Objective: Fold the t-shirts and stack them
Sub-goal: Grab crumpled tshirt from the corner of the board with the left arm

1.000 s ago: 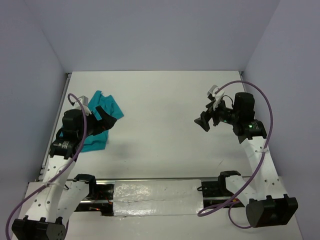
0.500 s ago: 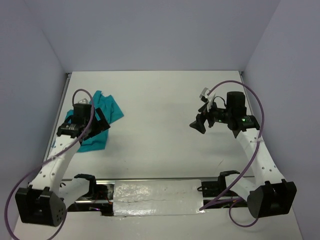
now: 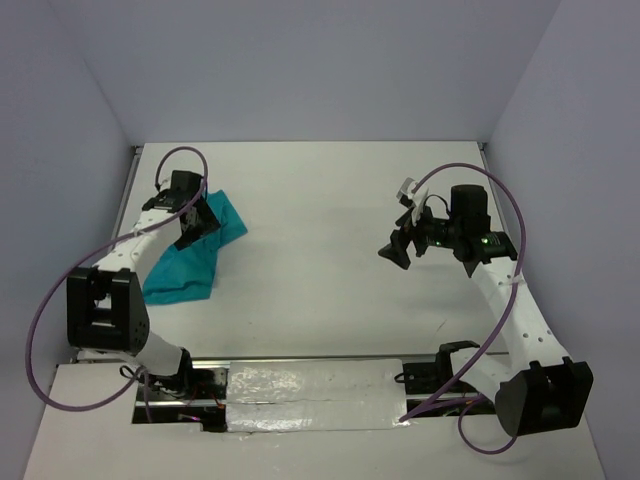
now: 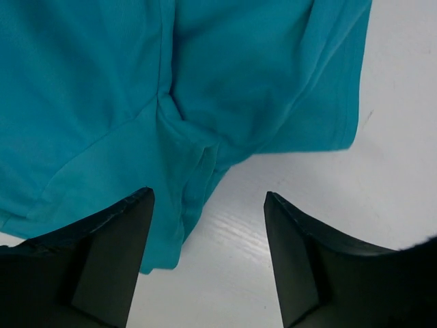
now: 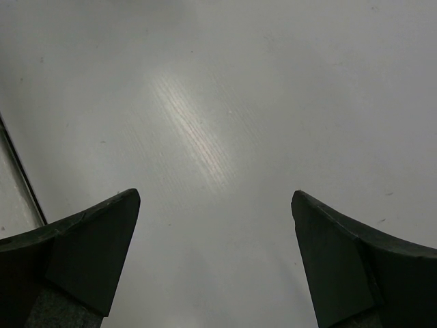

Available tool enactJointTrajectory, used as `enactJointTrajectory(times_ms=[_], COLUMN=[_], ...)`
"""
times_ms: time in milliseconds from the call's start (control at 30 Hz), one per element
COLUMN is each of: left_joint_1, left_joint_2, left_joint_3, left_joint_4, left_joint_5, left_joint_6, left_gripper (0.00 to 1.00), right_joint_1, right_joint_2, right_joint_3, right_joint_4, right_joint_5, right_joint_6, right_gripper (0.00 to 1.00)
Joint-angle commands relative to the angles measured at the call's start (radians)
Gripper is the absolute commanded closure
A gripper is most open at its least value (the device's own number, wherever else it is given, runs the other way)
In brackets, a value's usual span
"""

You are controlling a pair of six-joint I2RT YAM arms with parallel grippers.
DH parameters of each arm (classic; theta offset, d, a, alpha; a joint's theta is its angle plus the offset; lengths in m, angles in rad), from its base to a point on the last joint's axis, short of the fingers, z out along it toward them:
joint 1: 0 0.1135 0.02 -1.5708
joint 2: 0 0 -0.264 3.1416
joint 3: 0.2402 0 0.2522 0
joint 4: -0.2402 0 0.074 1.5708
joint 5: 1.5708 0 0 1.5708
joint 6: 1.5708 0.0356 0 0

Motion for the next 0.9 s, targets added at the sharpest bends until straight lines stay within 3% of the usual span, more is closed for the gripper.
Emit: enactJointTrajectory(times_ms=[0,67,367,767,867], left_joint_1=[0.009,0.009,0.016,0.042,0.050], left_joint_2=[0.061,0.090,0.199,0.245,0.268], left_joint_3=[0.055,0.062,0.114,0.073,0.076], left_joint_4=[0.017,0.024,0.044,0.063,0.069], left_joint_5=[-0.036,-0.039,-0.055,-0.056,-0.056], left_joint_6=[-0.035,-0.040,-0.024,-0.035,-0.027], left_gripper=[0.23,0.28,0.30,0.33,0.38], right_joint_1=[0.008,0.008,0.008,0.007,0.008], right_joint_2=[-0.018,-0.017,-0.007,0.003,0.003], right_joint_3=[-0.006,-0.006,0.004,0.008,0.010], right_joint_4=[0.028,0.029,0.038,0.046,0.046], right_joint_5=[0.008,0.016,0.024,0.036,0.037], right_joint_6=[-0.019,-0.020,-0.013,-0.008,-0.007], right_gripper=[0.00,0.01,0.01,0.01,0.01])
